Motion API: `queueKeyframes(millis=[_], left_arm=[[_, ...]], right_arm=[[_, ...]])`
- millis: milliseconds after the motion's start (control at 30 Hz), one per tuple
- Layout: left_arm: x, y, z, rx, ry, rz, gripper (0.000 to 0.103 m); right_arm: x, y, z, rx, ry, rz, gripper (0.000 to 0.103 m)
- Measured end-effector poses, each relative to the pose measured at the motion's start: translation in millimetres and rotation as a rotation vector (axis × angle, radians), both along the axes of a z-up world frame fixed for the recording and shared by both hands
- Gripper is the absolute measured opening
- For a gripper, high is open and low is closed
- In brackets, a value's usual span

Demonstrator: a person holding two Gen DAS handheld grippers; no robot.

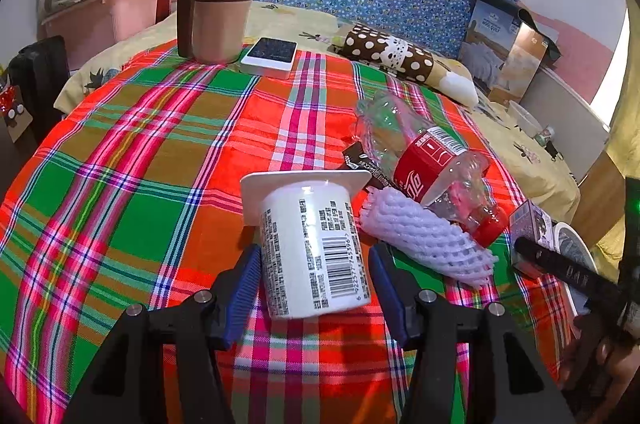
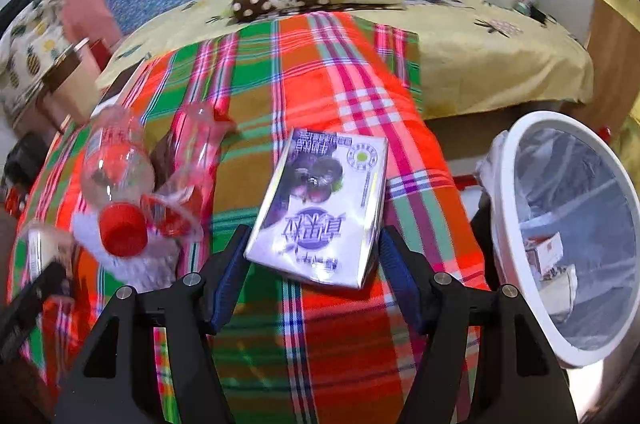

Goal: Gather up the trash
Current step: 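Grasp the white yogurt cup with the left tool while the right tool grasps the purple snack box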

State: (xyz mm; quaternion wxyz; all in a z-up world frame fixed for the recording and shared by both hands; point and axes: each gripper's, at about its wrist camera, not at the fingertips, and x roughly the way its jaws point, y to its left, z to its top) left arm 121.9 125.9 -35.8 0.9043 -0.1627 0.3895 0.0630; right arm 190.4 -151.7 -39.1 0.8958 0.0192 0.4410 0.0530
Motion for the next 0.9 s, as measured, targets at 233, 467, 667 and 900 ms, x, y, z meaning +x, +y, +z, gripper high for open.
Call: queueKeyframes(millis=[233, 467, 667, 900], left_arm=[[4.9, -2.5, -4.1, 0.007, 0.01, -0.012, 0.05], [-2.2, -6.1, 0.2, 0.014, -0.015, -0.032, 0.05], [-16.8, -19.0, 12.5, 0.041, -0.049, -0.061, 0.049], [-31.6, -45.3, 30.5, 0.061, -0.079, -0.119, 0.049]], right_arm=[[-3.6, -9.8, 11.0, -0.006, -0.096, 0.013, 0.058], [-11.2, -14.7, 12.2, 0.018, -0.115, 0.06, 0.057], [-26.5, -24.0, 19.2, 0.056, -0.138, 0.094, 0.057], [-51.3, -40.9, 28.8, 0.084, -0.169, 0.115, 0.057]])
